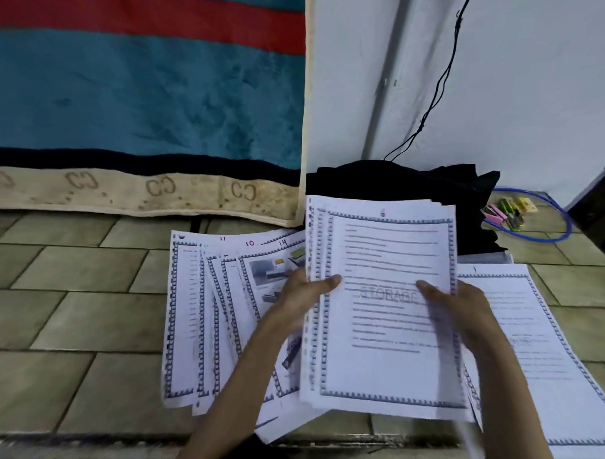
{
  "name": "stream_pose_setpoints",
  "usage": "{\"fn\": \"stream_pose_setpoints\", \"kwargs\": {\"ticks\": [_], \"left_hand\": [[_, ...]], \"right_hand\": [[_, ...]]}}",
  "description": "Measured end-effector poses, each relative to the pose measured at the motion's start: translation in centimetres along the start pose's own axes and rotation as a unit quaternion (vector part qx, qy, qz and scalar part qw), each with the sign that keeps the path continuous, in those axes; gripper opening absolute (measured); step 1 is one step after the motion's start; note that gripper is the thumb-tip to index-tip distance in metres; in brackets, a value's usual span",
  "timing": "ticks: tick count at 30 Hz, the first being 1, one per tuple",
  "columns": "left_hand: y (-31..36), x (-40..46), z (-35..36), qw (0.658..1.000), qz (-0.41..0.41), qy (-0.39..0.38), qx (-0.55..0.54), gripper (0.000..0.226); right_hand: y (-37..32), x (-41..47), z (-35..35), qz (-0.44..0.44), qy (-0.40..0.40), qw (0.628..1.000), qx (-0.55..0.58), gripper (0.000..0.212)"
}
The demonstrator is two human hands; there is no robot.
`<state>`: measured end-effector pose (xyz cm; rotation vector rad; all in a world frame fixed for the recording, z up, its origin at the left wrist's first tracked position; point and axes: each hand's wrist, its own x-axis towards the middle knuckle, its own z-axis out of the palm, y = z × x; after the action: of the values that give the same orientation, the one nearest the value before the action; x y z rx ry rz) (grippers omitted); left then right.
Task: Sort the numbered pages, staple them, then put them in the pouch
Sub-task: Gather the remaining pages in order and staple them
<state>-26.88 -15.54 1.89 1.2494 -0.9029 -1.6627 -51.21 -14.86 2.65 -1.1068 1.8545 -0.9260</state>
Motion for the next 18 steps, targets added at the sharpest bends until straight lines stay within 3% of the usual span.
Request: {"fn": "stream_pose_setpoints", "kwargs": {"ticks": [3, 5, 8, 11, 13, 16, 18], "left_hand": [[-1.1, 0.7, 1.7, 0.997, 0.025, 0.005, 0.072, 0.035], [-2.4, 0.8, 1.6, 0.975, 0.067, 0.028, 0.212, 0.039], [-4.5, 0.9, 0.0, 0.884, 0.142, 0.097, 0.435, 0.049], [-6.2, 0.6, -1.4, 0.798, 0.107, 0.126, 0.580, 0.088], [-7.4, 0.7, -2.4, 0.758, 0.104, 0.126, 0.632, 0.097], [-8.0, 0.7, -3.6, 0.733, 0.120, 0.118, 0.659, 0.095], [-7.8, 0.5, -4.0, 0.742, 0.129, 0.109, 0.649, 0.091]], "right_hand": [[0.8, 0.9, -2.8, 0.008, 0.101, 0.992, -0.081, 0.034], [1.4, 1.3, -4.2, 0.020, 0.153, 0.980, -0.127, 0.032], [2.7, 1.5, -4.9, 0.058, 0.198, 0.958, -0.200, 0.028], [3.8, 1.6, -4.6, 0.092, 0.207, 0.946, -0.233, 0.034], [4.3, 1.9, -4.4, 0.094, 0.216, 0.939, -0.251, 0.044], [3.7, 2.1, -3.6, 0.018, 0.284, 0.914, -0.290, 0.062], [2.0, 1.4, -1.3, -0.087, 0.295, 0.909, -0.282, 0.057]]}}
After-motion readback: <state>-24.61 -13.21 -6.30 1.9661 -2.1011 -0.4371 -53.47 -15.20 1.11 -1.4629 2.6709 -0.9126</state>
